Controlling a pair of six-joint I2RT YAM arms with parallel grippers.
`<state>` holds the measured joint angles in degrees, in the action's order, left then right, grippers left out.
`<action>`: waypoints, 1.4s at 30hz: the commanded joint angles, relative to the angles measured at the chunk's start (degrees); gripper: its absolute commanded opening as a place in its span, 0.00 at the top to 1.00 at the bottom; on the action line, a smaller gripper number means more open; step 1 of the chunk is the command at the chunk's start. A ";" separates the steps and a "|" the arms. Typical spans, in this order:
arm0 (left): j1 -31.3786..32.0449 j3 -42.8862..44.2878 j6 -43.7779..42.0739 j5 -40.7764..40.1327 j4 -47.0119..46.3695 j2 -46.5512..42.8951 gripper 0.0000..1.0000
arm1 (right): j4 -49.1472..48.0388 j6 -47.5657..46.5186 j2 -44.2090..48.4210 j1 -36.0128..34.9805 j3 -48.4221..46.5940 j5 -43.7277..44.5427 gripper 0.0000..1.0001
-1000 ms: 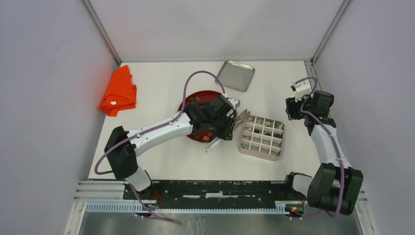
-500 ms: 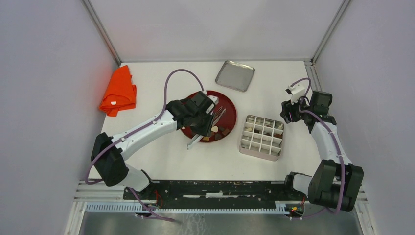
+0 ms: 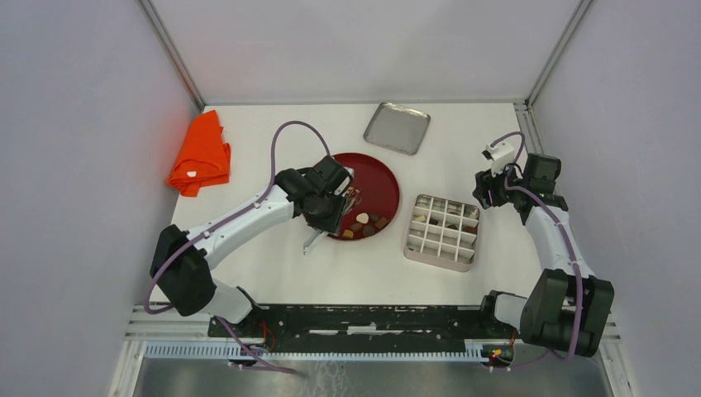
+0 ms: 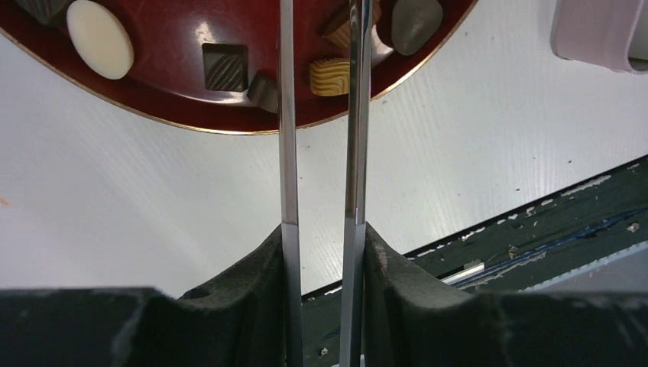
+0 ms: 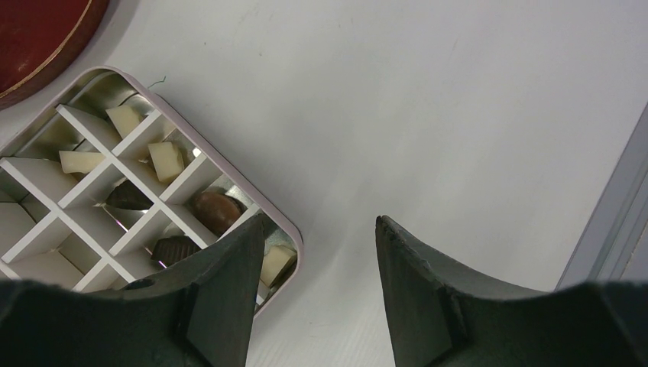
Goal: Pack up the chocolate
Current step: Move the fake chocolate to the plate.
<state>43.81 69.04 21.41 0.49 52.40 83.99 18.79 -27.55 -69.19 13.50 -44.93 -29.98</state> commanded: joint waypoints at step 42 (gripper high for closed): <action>-3.72 -3.38 0.92 -2.67 -0.01 1.36 0.56 | -0.29 -0.99 0.11 -0.02 -2.71 -1.31 0.38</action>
<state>40.29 65.47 21.56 -3.18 53.43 86.56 19.00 -27.94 -69.19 13.50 -45.21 -30.00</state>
